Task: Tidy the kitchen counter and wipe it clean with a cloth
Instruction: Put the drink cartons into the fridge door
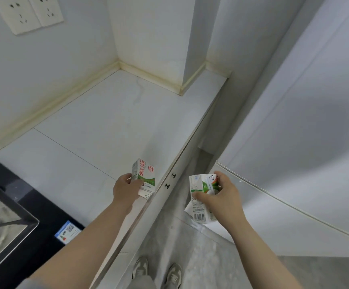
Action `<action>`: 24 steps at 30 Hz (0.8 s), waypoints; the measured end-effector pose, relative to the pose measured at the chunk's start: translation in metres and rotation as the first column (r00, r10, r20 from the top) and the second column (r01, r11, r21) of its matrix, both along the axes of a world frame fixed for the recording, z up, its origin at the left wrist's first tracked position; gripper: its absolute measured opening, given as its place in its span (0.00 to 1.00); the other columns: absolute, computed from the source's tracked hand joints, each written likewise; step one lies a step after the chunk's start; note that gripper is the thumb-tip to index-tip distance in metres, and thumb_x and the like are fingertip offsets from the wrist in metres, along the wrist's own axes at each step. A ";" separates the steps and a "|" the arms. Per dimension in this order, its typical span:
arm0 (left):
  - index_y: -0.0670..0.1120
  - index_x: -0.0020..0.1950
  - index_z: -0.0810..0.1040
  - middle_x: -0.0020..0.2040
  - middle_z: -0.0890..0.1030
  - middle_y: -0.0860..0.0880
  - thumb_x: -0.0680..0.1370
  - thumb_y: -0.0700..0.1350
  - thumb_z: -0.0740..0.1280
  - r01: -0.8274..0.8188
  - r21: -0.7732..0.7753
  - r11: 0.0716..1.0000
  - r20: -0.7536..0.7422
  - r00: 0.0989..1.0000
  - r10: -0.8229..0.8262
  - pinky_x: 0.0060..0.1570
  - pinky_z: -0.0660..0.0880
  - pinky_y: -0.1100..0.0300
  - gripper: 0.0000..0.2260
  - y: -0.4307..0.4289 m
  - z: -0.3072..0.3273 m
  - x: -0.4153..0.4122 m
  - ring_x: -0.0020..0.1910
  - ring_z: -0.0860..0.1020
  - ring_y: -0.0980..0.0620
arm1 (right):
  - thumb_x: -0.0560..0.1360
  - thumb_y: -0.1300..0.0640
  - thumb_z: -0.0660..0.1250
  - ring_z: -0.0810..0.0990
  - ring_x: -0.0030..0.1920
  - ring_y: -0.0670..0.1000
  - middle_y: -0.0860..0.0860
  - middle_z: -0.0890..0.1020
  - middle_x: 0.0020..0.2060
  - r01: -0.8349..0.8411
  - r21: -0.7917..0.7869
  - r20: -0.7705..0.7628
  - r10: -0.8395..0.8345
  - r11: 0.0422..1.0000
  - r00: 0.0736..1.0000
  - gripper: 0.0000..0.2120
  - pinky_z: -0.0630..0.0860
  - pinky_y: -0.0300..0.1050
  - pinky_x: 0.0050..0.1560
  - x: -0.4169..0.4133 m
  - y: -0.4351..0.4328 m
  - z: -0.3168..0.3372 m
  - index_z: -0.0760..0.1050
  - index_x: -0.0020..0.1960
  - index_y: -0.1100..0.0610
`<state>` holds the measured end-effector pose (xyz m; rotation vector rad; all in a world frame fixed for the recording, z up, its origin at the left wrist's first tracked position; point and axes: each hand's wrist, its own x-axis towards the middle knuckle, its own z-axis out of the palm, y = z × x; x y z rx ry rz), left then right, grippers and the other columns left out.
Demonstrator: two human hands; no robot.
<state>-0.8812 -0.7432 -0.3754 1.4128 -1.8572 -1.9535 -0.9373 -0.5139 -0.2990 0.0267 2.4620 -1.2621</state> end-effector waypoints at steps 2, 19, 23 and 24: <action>0.48 0.45 0.76 0.51 0.82 0.43 0.75 0.34 0.65 0.045 -0.041 0.998 -0.007 0.999 -0.045 0.50 0.80 0.46 0.08 -0.005 -0.006 -0.007 0.46 0.81 0.43 | 0.63 0.55 0.78 0.81 0.48 0.48 0.47 0.81 0.50 0.006 0.003 0.007 -0.006 1.000 1.000 0.36 0.80 0.51 0.51 -0.002 -0.004 0.000 0.68 0.68 0.52; 0.48 0.68 0.72 0.65 0.72 0.53 0.76 0.46 0.70 0.452 -0.439 0.777 0.064 0.878 -0.475 0.65 0.70 0.54 0.21 -0.009 0.016 0.021 0.64 0.72 0.52 | 0.66 0.55 0.77 0.80 0.38 0.41 0.44 0.80 0.42 0.118 -0.140 0.043 -0.113 0.983 0.993 0.28 0.74 0.33 0.36 -0.002 -0.043 0.017 0.72 0.62 0.54; 0.59 0.60 0.75 0.59 0.78 0.60 0.76 0.46 0.69 0.597 -0.215 0.773 -0.125 0.768 -0.629 0.63 0.74 0.57 0.14 0.015 0.044 0.026 0.59 0.76 0.61 | 0.65 0.53 0.78 0.81 0.34 0.39 0.46 0.84 0.38 0.106 -0.137 0.030 -0.103 0.985 0.994 0.15 0.74 0.33 0.33 -0.003 -0.051 0.022 0.76 0.49 0.52; 0.58 0.60 0.75 0.59 0.79 0.60 0.77 0.44 0.68 0.613 -0.208 0.762 -0.156 0.749 -0.644 0.63 0.74 0.56 0.14 0.017 0.047 0.026 0.59 0.76 0.61 | 0.65 0.52 0.78 0.81 0.35 0.39 0.45 0.84 0.38 0.111 -0.135 0.023 -0.109 0.985 0.994 0.16 0.74 0.33 0.33 -0.004 -0.053 0.023 0.76 0.49 0.52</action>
